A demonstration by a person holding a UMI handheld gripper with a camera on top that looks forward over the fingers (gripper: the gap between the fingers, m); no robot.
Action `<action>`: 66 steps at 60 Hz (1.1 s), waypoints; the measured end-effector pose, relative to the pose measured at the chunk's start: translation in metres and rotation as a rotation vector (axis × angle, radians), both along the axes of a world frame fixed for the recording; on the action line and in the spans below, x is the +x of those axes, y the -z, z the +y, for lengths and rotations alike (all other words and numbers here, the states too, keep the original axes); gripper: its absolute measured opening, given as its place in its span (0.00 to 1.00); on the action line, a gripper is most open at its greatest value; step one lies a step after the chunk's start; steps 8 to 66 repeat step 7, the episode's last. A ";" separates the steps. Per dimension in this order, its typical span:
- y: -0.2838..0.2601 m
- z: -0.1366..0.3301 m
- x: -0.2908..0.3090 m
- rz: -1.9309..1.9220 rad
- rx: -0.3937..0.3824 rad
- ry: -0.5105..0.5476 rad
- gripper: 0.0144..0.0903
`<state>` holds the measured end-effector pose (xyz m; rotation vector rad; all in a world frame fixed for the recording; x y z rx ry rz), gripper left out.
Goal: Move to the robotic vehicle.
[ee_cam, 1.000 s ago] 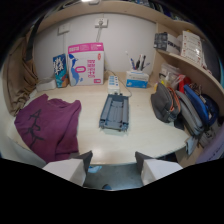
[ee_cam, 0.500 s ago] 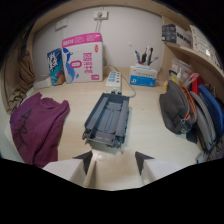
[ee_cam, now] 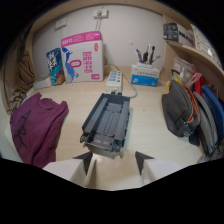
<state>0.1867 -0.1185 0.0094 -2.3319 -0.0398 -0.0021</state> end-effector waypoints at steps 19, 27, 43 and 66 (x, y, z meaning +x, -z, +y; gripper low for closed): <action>0.000 -0.002 0.001 -0.002 -0.006 0.007 0.95; 0.000 -0.002 0.001 -0.002 -0.006 0.007 0.95; 0.000 -0.002 0.001 -0.002 -0.006 0.007 0.95; 0.000 -0.002 0.001 -0.002 -0.006 0.007 0.95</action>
